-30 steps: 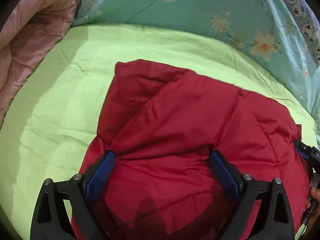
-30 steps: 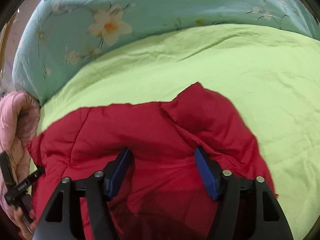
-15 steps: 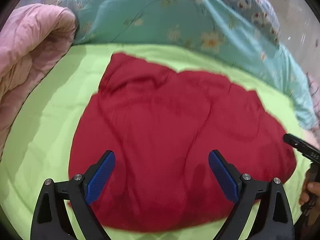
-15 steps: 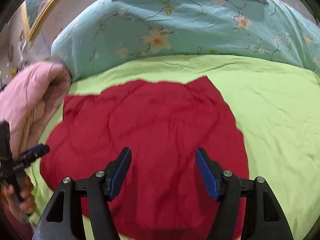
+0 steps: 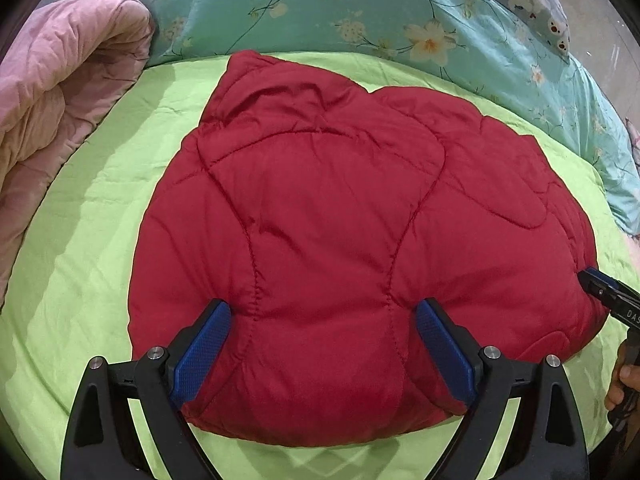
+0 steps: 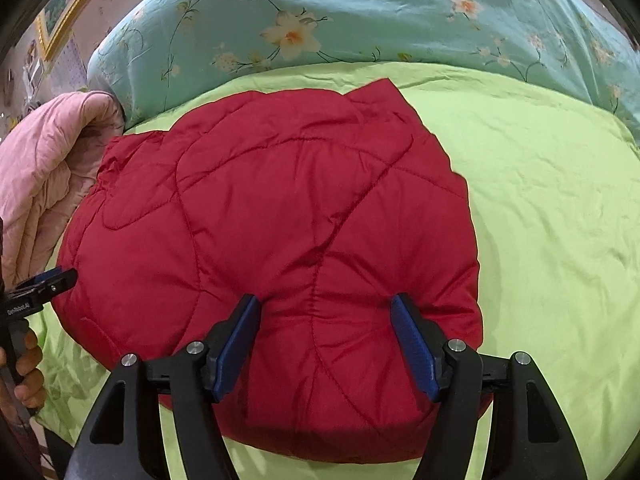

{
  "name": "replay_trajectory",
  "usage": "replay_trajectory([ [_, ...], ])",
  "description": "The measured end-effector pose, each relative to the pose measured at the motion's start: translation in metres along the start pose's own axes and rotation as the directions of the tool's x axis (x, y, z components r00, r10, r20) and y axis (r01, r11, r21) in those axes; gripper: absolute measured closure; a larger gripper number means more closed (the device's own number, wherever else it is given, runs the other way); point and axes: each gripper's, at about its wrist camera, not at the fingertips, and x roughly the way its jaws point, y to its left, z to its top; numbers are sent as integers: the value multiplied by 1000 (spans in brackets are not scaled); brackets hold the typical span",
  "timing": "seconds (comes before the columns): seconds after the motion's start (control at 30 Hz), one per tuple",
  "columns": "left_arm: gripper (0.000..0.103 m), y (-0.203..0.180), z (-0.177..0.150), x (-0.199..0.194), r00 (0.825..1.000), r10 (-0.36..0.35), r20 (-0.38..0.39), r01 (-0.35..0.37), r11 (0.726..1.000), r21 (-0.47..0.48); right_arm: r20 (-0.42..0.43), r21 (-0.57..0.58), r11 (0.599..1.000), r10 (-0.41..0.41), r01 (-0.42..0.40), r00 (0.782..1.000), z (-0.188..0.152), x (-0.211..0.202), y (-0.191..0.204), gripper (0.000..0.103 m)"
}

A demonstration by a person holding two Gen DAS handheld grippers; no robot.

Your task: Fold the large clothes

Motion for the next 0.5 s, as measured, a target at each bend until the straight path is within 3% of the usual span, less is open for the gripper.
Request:
replay_trajectory([
  [0.13,8,-3,-1,5,1000,14,0,-14,1000,10,-6,36,999,36,-36,999,0,6,-6,33],
  [0.5,8,-6,-1,8,1000,26,-4,-26,999,26,4,39,999,8,-8,1000,-8,6,-2,32],
])
